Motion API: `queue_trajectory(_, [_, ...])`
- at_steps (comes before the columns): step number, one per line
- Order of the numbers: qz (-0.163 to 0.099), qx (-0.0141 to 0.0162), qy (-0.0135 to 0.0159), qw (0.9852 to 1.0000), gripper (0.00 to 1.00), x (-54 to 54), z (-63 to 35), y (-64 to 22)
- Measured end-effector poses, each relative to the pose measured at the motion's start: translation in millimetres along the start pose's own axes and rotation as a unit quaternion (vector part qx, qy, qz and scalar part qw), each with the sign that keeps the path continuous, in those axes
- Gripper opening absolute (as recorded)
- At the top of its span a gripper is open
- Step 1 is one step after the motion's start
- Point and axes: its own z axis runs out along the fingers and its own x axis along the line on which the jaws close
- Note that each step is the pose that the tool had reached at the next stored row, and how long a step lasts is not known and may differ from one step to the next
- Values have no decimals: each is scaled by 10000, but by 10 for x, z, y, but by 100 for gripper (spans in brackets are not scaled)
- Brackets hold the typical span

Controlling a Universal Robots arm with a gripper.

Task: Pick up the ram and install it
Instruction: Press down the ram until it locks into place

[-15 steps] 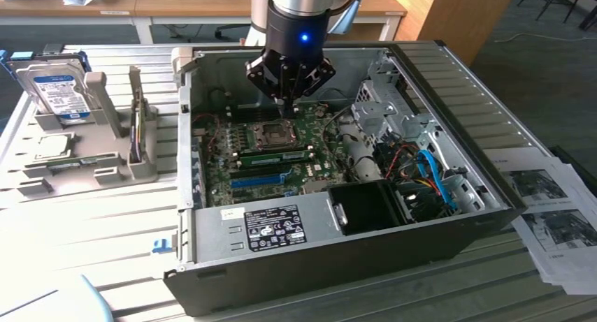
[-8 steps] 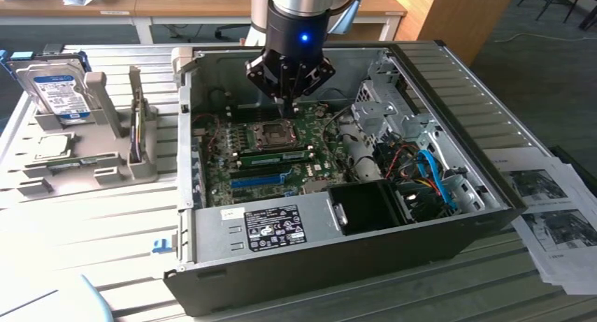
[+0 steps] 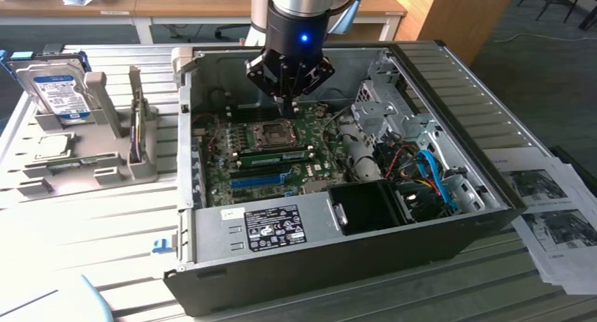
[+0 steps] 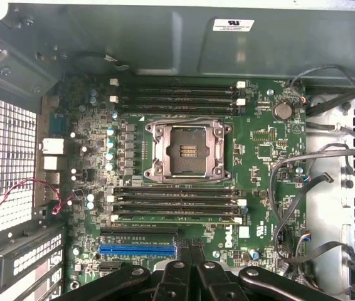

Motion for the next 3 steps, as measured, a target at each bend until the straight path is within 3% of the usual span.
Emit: queue_trajectory(3, [0, 0, 0, 10000, 9, 0, 0, 0])
